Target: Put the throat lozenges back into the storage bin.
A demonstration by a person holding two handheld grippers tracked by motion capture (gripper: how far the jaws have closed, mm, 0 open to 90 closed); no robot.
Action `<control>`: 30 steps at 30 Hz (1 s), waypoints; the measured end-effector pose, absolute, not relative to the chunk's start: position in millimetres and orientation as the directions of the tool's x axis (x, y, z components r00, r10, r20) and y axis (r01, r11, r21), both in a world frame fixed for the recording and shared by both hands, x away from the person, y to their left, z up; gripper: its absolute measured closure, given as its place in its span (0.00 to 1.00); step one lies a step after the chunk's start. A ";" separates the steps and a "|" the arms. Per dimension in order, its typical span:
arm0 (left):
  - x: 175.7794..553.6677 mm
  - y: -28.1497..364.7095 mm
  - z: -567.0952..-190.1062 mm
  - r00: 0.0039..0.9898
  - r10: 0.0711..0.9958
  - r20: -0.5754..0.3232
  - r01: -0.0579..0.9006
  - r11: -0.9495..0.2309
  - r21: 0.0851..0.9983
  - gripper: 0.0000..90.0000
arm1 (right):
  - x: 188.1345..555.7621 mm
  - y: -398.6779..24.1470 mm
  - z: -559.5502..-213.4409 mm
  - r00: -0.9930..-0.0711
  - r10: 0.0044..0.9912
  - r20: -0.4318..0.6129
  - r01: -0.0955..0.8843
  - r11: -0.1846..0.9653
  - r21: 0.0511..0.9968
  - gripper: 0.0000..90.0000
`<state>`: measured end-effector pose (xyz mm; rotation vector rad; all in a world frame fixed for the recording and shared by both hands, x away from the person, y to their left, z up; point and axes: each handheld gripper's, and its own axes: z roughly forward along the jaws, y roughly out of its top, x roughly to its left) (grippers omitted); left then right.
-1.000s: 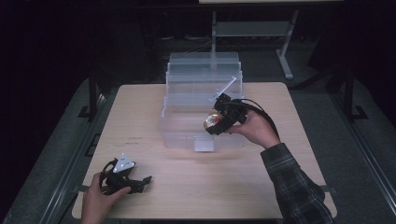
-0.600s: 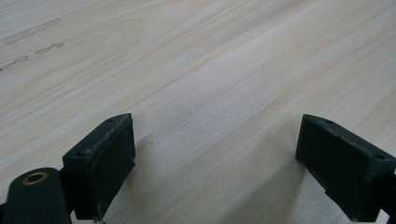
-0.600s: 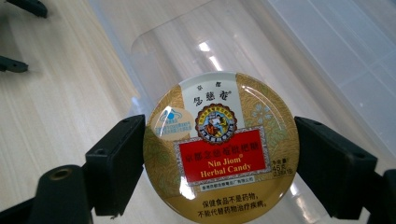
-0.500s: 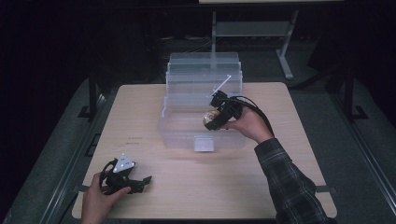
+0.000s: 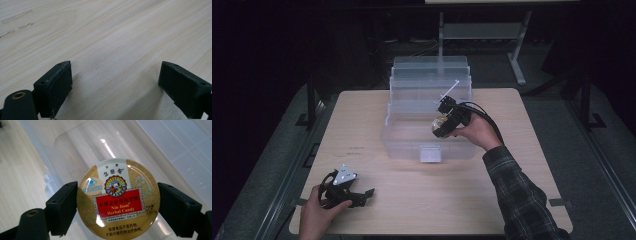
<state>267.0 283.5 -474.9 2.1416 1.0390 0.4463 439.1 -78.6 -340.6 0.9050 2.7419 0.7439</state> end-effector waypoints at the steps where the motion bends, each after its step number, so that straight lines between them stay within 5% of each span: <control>1: 267.0 283.5 -474.9 0.618 0.786 0.003 0.543 -0.430 0.721 0.12 | 439.9 -79.8 -341.3 -0.801 0.598 0.005 0.519 0.691 0.504 0.22; 30: 267.0 283.7 -474.7 0.619 0.785 0.006 0.543 -0.433 0.719 0.12 | 449.1 -120.3 -368.3 -0.736 0.677 -0.010 0.601 0.660 0.451 0.22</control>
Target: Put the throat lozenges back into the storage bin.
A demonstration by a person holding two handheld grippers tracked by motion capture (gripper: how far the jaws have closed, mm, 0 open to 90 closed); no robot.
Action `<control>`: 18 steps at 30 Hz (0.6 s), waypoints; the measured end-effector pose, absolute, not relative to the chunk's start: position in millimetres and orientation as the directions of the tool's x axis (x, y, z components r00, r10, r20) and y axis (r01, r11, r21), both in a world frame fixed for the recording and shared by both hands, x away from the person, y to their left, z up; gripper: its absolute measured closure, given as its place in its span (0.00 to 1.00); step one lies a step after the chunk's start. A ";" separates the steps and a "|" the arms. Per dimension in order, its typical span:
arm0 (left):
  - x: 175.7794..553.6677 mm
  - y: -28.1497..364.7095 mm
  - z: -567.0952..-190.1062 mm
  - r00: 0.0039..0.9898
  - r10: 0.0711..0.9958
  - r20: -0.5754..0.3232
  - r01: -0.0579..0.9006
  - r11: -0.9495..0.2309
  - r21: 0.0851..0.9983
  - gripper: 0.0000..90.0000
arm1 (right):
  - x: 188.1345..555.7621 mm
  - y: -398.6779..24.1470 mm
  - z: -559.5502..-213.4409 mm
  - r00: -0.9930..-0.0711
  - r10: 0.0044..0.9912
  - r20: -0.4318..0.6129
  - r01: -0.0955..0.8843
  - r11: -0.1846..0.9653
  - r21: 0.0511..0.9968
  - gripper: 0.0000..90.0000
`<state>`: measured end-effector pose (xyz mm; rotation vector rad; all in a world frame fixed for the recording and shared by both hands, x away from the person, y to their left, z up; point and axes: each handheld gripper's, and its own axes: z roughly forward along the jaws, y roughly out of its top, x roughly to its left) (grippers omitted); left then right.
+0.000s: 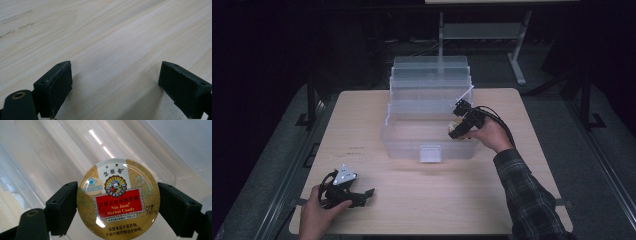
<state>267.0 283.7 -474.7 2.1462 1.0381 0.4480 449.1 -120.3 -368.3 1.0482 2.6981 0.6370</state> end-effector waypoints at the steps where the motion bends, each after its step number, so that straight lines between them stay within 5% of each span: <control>1: 267.0 283.6 -474.8 0.618 0.786 0.005 0.543 -0.432 0.720 0.12 | 449.2 -121.3 -369.2 -0.737 0.676 -0.010 0.601 0.662 0.448 0.22; 18: 266.9 283.5 -474.8 0.618 0.786 0.004 0.543 -0.431 0.721 0.12 | 447.6 -132.1 -372.0 -0.725 0.689 0.000 0.615 0.647 0.450 0.22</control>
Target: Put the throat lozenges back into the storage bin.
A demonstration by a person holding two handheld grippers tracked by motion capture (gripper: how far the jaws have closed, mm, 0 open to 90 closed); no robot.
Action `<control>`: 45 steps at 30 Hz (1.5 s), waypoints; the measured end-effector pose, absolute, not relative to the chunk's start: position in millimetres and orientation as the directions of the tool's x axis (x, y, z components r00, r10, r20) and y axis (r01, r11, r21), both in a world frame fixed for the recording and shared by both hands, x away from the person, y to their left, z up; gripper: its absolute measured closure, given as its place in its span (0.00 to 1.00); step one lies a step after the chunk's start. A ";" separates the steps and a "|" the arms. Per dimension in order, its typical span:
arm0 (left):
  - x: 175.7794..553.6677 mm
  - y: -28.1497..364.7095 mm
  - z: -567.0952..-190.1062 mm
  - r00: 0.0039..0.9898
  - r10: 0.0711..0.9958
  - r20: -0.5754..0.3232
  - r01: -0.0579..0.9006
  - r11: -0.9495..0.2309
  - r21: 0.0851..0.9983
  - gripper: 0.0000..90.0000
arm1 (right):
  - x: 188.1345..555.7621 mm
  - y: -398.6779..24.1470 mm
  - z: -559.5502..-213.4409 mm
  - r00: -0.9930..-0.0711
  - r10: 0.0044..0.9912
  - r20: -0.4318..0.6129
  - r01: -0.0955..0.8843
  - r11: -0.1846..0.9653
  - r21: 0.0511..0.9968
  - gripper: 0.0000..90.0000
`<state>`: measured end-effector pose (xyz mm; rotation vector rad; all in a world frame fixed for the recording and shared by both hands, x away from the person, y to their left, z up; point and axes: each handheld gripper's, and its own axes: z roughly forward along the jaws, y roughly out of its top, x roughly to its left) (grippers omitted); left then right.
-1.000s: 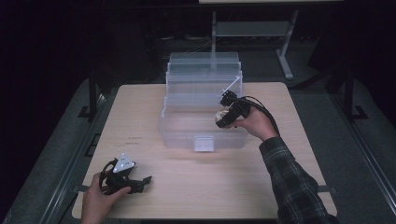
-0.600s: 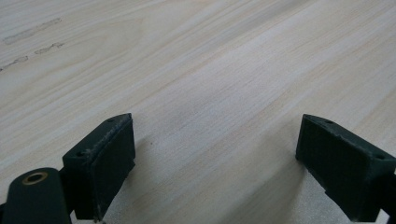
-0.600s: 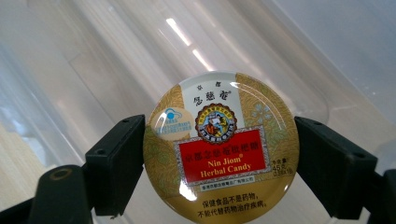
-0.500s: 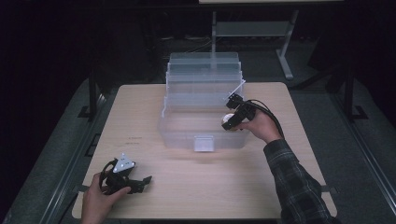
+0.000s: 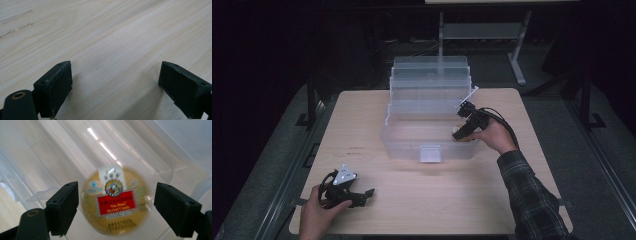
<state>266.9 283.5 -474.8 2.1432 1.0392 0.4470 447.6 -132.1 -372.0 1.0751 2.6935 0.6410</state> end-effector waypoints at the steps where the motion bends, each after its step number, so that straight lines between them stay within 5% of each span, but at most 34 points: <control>1: 266.9 283.5 -474.9 0.618 0.786 0.004 0.543 -0.430 0.721 0.12 | 447.7 -132.8 -371.3 -0.727 0.687 -0.004 0.610 0.648 0.456 0.22; 15: 266.9 283.5 -474.9 0.618 0.787 0.004 0.543 -0.430 0.721 0.12 | 431.8 -146.4 -352.0 -0.724 0.690 0.001 0.586 0.614 0.530 0.19; 25: 266.9 283.5 -474.8 0.618 0.786 0.004 0.544 -0.430 0.721 0.12 | 414.6 -159.8 -343.4 -0.713 0.701 -0.019 0.572 0.598 0.561 0.02; 45: 266.9 283.5 -474.9 0.618 0.786 0.004 0.543 -0.430 0.721 0.12 | 381.5 -201.6 -365.7 -0.664 0.747 0.002 0.584 0.518 0.625 0.00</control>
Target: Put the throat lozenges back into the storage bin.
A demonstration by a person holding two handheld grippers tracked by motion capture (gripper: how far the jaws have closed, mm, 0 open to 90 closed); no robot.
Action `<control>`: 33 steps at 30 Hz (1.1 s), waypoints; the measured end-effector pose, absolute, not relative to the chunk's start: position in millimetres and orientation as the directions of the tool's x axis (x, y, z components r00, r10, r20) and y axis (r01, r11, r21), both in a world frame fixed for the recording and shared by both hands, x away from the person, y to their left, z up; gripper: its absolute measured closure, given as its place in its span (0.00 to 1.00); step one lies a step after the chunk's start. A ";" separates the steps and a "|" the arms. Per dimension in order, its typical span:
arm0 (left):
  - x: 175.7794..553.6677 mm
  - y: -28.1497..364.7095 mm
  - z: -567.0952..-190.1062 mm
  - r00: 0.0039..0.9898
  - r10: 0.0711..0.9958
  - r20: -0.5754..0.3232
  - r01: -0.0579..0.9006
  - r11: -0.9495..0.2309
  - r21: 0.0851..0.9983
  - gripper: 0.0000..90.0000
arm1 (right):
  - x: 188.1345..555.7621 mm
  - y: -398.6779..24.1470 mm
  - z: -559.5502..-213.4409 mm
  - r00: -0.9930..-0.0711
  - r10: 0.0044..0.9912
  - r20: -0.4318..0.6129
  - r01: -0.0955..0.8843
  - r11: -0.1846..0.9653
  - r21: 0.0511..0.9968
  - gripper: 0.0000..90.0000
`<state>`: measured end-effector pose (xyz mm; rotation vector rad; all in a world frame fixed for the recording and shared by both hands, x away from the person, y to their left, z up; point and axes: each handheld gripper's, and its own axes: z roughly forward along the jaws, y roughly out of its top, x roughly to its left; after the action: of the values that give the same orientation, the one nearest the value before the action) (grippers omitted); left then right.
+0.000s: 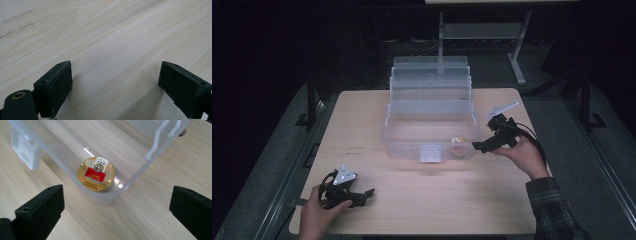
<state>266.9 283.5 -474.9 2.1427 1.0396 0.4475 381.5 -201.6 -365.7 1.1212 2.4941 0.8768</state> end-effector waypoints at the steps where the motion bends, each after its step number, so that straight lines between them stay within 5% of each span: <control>1: 266.9 283.5 -474.9 0.618 0.786 0.004 0.543 -0.430 0.721 0.12 | 379.4 -204.0 -367.1 -0.661 0.751 0.004 0.586 0.511 0.629 0.00; 33: 266.9 283.5 -474.8 0.618 0.786 0.004 0.543 -0.431 0.721 0.12 | 320.9 -236.2 -424.9 -0.610 0.792 0.012 0.578 0.434 0.691 0.00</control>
<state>266.9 283.5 -474.8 2.1432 1.0392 0.4472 320.9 -236.2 -424.9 1.1766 2.3773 0.9627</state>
